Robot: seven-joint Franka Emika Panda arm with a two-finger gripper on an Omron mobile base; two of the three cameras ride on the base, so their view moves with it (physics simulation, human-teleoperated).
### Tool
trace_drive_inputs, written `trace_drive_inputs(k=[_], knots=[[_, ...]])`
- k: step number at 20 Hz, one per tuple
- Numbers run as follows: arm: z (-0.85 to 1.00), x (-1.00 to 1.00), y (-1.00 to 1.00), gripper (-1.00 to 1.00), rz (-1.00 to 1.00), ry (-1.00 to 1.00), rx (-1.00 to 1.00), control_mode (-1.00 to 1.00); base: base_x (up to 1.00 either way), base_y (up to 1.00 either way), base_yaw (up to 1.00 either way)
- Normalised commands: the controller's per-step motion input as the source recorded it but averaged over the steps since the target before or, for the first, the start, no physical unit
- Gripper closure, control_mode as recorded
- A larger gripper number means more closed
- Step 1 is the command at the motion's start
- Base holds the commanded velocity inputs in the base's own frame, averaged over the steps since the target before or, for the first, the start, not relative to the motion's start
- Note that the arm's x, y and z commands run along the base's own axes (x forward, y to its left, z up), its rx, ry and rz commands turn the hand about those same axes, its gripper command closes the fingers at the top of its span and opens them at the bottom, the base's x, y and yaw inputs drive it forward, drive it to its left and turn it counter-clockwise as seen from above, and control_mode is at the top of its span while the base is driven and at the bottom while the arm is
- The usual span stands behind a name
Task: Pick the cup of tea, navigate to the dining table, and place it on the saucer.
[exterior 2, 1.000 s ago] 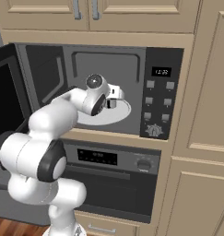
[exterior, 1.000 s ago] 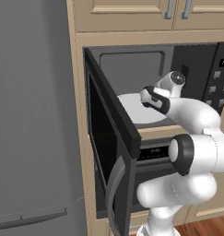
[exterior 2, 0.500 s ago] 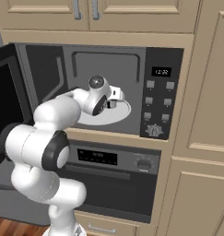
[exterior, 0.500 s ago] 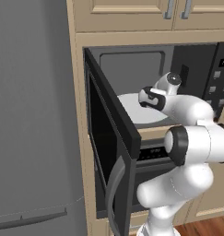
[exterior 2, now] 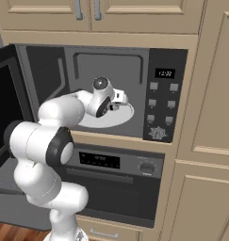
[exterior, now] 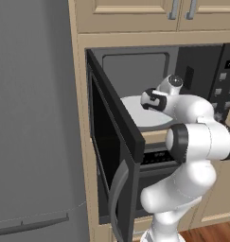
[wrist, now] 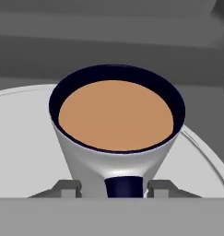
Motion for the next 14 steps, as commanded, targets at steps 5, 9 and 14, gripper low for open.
trace_drive_inputs(k=[5,9,14], knots=[[-0.06,0.05,0.0,1.0,0.0,0.03,0.0,-1.0,0.0,0.0,0.0],[-0.01,0.01,0.0,1.0,0.0,0.01,0.0,-1.0,0.0,0.0,0.0],[-0.01,0.0,0.0,1.0,0.0,0.0,0.0,-1.0,0.0,0.0,0.0]])
